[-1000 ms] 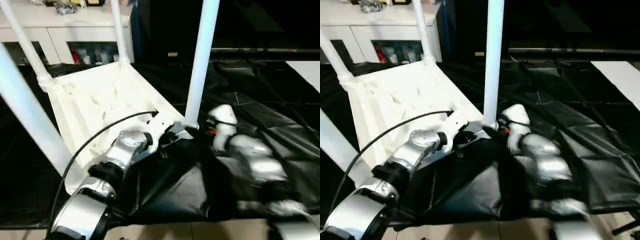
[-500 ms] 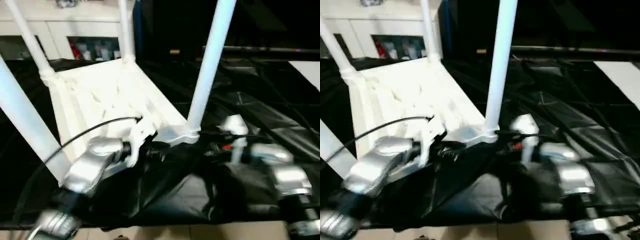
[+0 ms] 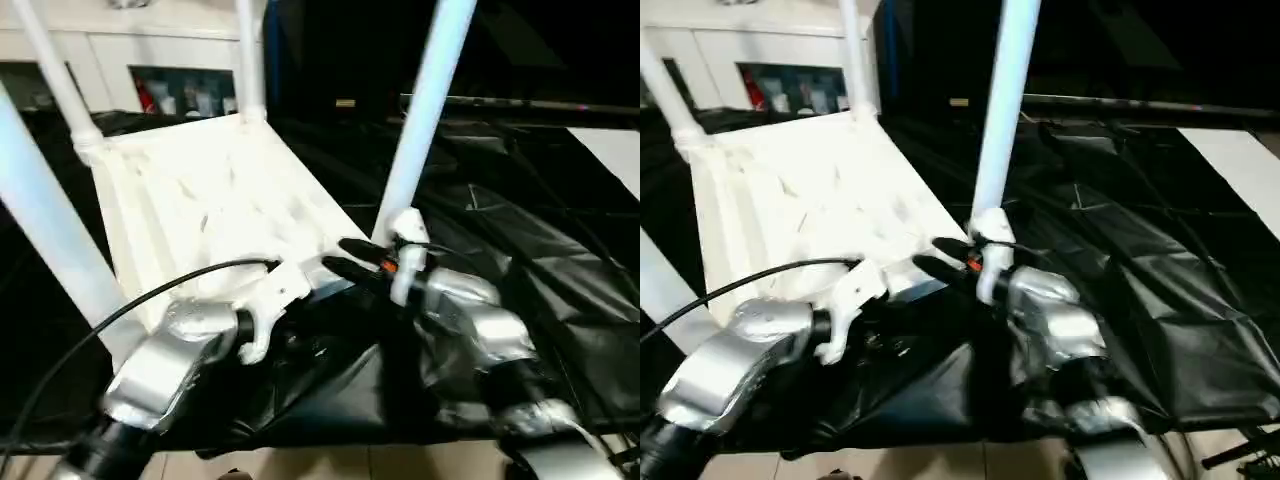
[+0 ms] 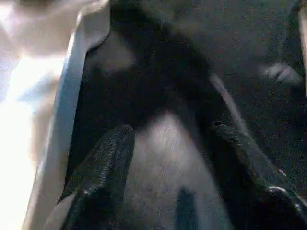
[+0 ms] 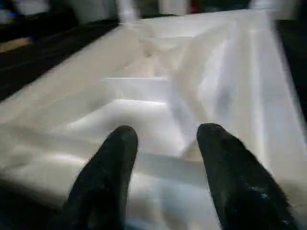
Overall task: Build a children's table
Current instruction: Rotate leg to tighten, then rotate table base
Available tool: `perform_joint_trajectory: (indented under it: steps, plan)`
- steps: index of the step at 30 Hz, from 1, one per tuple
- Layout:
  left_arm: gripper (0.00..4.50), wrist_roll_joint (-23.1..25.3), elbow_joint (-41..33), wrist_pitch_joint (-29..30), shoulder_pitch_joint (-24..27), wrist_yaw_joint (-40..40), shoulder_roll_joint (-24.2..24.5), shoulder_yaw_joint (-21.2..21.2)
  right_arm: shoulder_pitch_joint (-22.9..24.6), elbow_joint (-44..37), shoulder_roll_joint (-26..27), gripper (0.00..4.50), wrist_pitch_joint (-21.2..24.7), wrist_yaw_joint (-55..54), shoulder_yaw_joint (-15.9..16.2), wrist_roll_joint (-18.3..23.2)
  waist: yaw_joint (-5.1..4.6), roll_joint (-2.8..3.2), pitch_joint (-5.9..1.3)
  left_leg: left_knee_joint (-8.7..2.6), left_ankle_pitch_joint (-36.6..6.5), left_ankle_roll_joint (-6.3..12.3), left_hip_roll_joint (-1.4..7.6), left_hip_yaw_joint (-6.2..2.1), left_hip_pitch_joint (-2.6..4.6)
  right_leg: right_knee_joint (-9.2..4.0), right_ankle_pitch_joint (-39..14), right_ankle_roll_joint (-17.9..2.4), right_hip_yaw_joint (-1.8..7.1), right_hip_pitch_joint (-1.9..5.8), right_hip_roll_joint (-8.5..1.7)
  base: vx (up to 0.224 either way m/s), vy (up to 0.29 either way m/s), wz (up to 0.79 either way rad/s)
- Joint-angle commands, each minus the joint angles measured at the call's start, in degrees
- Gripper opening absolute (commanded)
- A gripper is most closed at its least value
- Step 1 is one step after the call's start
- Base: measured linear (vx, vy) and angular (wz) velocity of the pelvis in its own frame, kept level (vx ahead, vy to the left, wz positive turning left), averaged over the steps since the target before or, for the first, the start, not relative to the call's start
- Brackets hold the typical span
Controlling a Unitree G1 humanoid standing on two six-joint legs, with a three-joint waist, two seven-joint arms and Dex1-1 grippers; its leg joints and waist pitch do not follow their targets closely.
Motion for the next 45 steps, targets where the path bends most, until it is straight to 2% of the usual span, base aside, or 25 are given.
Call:
perform_joint_trajectory:
  steps: [1,2,4,5,7,8,12,17,19,20,24,26,28,30,31,32,33,34,35,36,38,39,43,44,45]
  plan:
    - [3.16,1.1,-1.3,0.6,0.3,0.7,0.6,-0.8,-3.3,5.8,0.2,1.92,-2.6,-7.3,-2.2,-1.6,0.01,0.16,-3.85,-4.11,-14.2,-1.14,1.34,-0.14,0.97,-3.08,-15.1,-10.5,2.69,2.53,-3.05,0.000,0.000,0.00]
    - [3.27,1.1,-1.3,0.6,0.3,0.7,0.6,-0.8,-3.4,5.9,0.2,1.77,-2.6,-7.5,-2.3,-1.7,-0.05,0.39,-3.78,-4.16,-14.6,-1.31,1.29,-0.14,1.00,-3.05,-15.3,-10.6,2.72,2.49,-2.99,0.000,0.000,0.00]
    - [3.50,0.8,-1.9,0.6,0.6,1.2,0.8,-0.9,-6.9,12.0,0.1,1.58,-4.0,-14.9,-4.2,-2.4,0.01,0.36,-3.75,-4.13,-15.2,-1.73,1.28,-0.14,1.08,-3.04,-15.9,-10.4,2.76,2.44,-3.08,0.000,0.000,0.00]
    - [3.53,0.8,-1.9,0.6,0.6,1.2,0.8,-0.9,-6.9,12.0,0.1,1.52,-4.0,-14.9,-4.2,-2.4,0.03,0.08,-3.71,-4.11,-15.7,-1.84,1.25,-0.09,1.08,-3.04,-16.4,-10.1,2.76,2.44,-3.03,0.000,0.000,0.00]
    - [3.62,-0.1,-2.8,-0.4,1.1,0.6,0.8,-1.3,-9.3,15.7,-0.4,1.37,-5.1,-19.2,-5.6,-2.3,0.13,0.17,-3.74,-4.11,-16.4,-2.09,1.27,-0.14,1.09,-2.99,-16.6,-9.7,2.75,2.36,-3.09,0.000,0.000,0.00]
    - [3.77,-0.6,-3.2,-0.3,1.5,0.4,0.9,-1.6,-10.4,17.6,-0.7,1.21,-5.8,-20.6,-5.8,-2.6,0.09,-0.17,-3.67,-4.10,-16.7,-2.09,1.25,-0.07,1.11,-3.10,-16.9,-9.4,2.74,2.31,-2.99,0.000,0.000,0.00]
    - [4.14,-2.4,-4.2,-0.2,2.8,-0.4,0.6,-1.7,-14.0,23.6,-2.1,0.88,-8.4,-25.0,-6.8,-3.3,0.50,-0.13,-3.60,-3.88,-19.0,-2.62,1.13,-0.01,1.21,-3.11,-19.4,-8.3,2.77,1.98,-2.94,0.000,0.000,0.00]
    - [4.47,-3.8,-5.0,-1.1,3.5,-2.4,2.3,-0.8,-16.6,27.7,-4.3,0.42,-9.8,-27.5,-7.7,-3.8,0.83,-0.42,-3.60,-3.86,-19.7,-2.57,0.98,-0.15,0.96,-3.11,-21.0,-7.0,2.70,2.15,-2.91,0.000,0.000,0.00]
    - [4.50,-5.3,-5.7,-0.9,4.1,-3.9,3.5,-0.1,-17.6,29.4,-5.0,0.30,-10.6,-27.6,-7.8,-3.9,0.76,-0.40,-3.63,-3.78,-19.9,-2.59,1.00,-0.12,1.01,-3.10,-20.9,-7.2,2.68,2.01,-2.87,0.000,0.000,0.00]
    - [4.50,-5.9,-6.0,-0.6,4.2,-4.5,4.0,0.3,-17.9,29.8,-5.2,0.13,-10.8,-27.4,-7.8,-3.9,0.81,0.03,-3.63,-3.73,-20.0,-2.71,0.99,-0.16,1.07,-3.00,-20.7,-7.5,2.71,1.96,-2.91,0.000,0.000,0.00]
    - [4.50,-8.5,-7.1,-0.2,6.3,-6.2,7.5,4.0,-19.6,32.2,-6.4,0.01,-12.8,-23.5,-7.3,-5.0,0.41,0.07,-3.70,-3.72,-19.7,-2.54,0.99,-0.16,0.68,-2.63,-17.8,-8.8,2.69,2.23,-2.62,0.000,0.000,0.00]
    - [4.50,-9.1,-7.3,0.1,6.6,-6.6,7.8,4.3,-19.6,32.2,-6.5,0.01,-12.9,-23.0,-7.2,-5.3,0.35,0.03,-3.73,-3.67,-19.3,-2.37,1.00,-0.12,0.75,-2.56,-17.4,-9.0,2.70,2.23,-2.59,0.000,0.000,0.00]
    - [4.50,-12.2,-9.7,1.2,9.2,-9.8,11.1,6.7,-19.2,32.4,-7.4,0.01,-13.5,-20.4,-6.6,-6.1,0.23,0.08,-3.80,-3.65,-19.1,-2.42,1.03,-0.23,0.62,-2.33,-16.9,-9.6,2.68,2.43,-2.70,0.000,0.000,0.00]
    - [4.50,-14.4,-11.5,3.1,11.2,-11.6,13.1,8.3,-18.6,32.1,-7.8,0.01,-13.5,-18.2,-6.0,-6.3,0.08,0.16,-3.65,-3.57,-19.9,-2.10,1.04,-0.07,1.04,-2.50,-17.6,-9.8,2.71,1.97,-2.41,0.000,0.000,0.00]
    - [4.50,-15.4,-12.4,3.7,12.2,-12.5,14.2,9.0,-18.2,32.0,-8.0,0.01,-13.9,-16.9,-5.5,-6.6,-0.09,0.16,-3.44,-3.70,-20.5,-2.06,1.03,-0.17,0.64,-2.45,-18.5,-10.0,2.71,2.21,-2.52,0.000,0.000,0.00]
    - [4.50,-16.2,-13.1,4.2,13.1,-13.0,15.0,9.4,-17.8,31.8,-8.1,0.01,-14.4,-15.8,-5.0,-6.9,-0.03,0.23,-3.52,-3.61,-21.0,-2.21,1.09,-0.19,0.84,-2.48,-19.1,-9.9,2.73,2.09,-2.57,0.000,0.000,0.00]
    - [4.50,-17.0,-13.9,4.4,14.0,-13.3,15.9,10.1,-17.4,31.7,-8.3,0.01,-15.0,-14.6,-4.4,-7.4,-0.05,0.88,-3.44,-3.69,-21.5,-2.37,1.07,-0.30,0.81,-2.44,-19.4,-10.0,2.70,2.06,-2.49,0.000,0.000,0.00]
    - [4.50,-17.9,-15.1,4.8,15.7,-13.7,16.8,11.1,-16.6,31.2,-8.6,0.01,-15.7,-13.1,-3.8,-7.7,-0.22,0.56,-3.35,-3.65,-22.7,-2.39,1.09,-0.20,0.95,-2.70,-20.0,-9.9,2.73,1.90,-2.39,0.000,0.000,0.00]
    - [4.50,-18.4,-15.5,4.8,16.3,-13.8,17.2,11.5,-16.4,31.1,-8.6,0.01,-16.0,-12.5,-3.9,-7.8,-0.24,0.53,-3.24,-3.77,-23.5,-2.40,1.14,-0.30,0.91,-2.88,-21.2,-9.6,2.70,1.99,-2.48,0.000,0.000,0.00]
    - [4.50,-18.7,-16.0,4.7,17.2,-13.6,17.4,12.4,-15.9,30.7,-8.7,0.01,-16.0,-11.3,-3.9,-7.7,-0.32,0.92,-3.26,-3.72,-24.1,-2.50,1.13,-0.41,0.95,-2.86,-21.6,-9.6,2.75,2.00,-2.51,0.000,0.000,0.00]
    - [4.50,-19.2,-16.4,4.5,18.1,-13.2,17.6,13.4,-15.4,30.4,-8.8,0.01,-16.1,-10.1,-4.0,-7.8,-0.46,0.67,-3.28,-3.70,-24.7,-2.52,1.11,-0.40,1.09,-3.03,-21.9,-9.7,2.72,1.93,-2.40,0.000,0.000,0.00]
    - [4.50,-19.7,-16.5,4.1,19.0,-13.0,17.6,14.6,-14.5,29.7,-9.0,0.01,-16.3,-8.8,-3.8,-7.9,-0.57,0.63,-3.23,-3.76,-24.4,-2.41,1.08,-0.46,0.79,-3.02,-22.0,-9.6,2.71,2.18,-2.48,0.000,0.000,0.00]
    - [4.50,-21.6,-16.9,3.6,21.2,-10.8,16.7,19.8,-10.9,26.2,-9.4,0.01,-16.1,-2.8,-3.0,-7.1,-0.70,0.46,-3.12,-3.64,-24.5,-1.73,1.10,-0.44,0.86,-3.39,-23.8,-9.0,2.73,2.12,-2.42,0.000,0.000,0.00]
    - [4.50,-21.4,-16.9,3.2,22.0,-9.1,16.5,21.7,-9.1,24.3,-9.6,0.01,-15.2,-0.7,-2.6,-6.6,-0.65,0.74,-3.10,-3.67,-24.9,-1.62,1.06,-0.51,0.97,-3.52,-24.8,-8.8,2.69,2.07,-2.37,0.000,0.000,0.00]
    - [4.50,-21.0,-16.7,3.2,22.4,-8.4,16.6,22.5,-8.3,23.5,-9.6,0.01,-14.7,0.0,-2.3,-6.6,-0.79,0.66,-3.08,-3.66,-25.3,-1.56,1.07,-0.58,0.97,-3.54,-25.3,-8.7,2.65,1.99,-2.31,0.000,0.000,0.00]
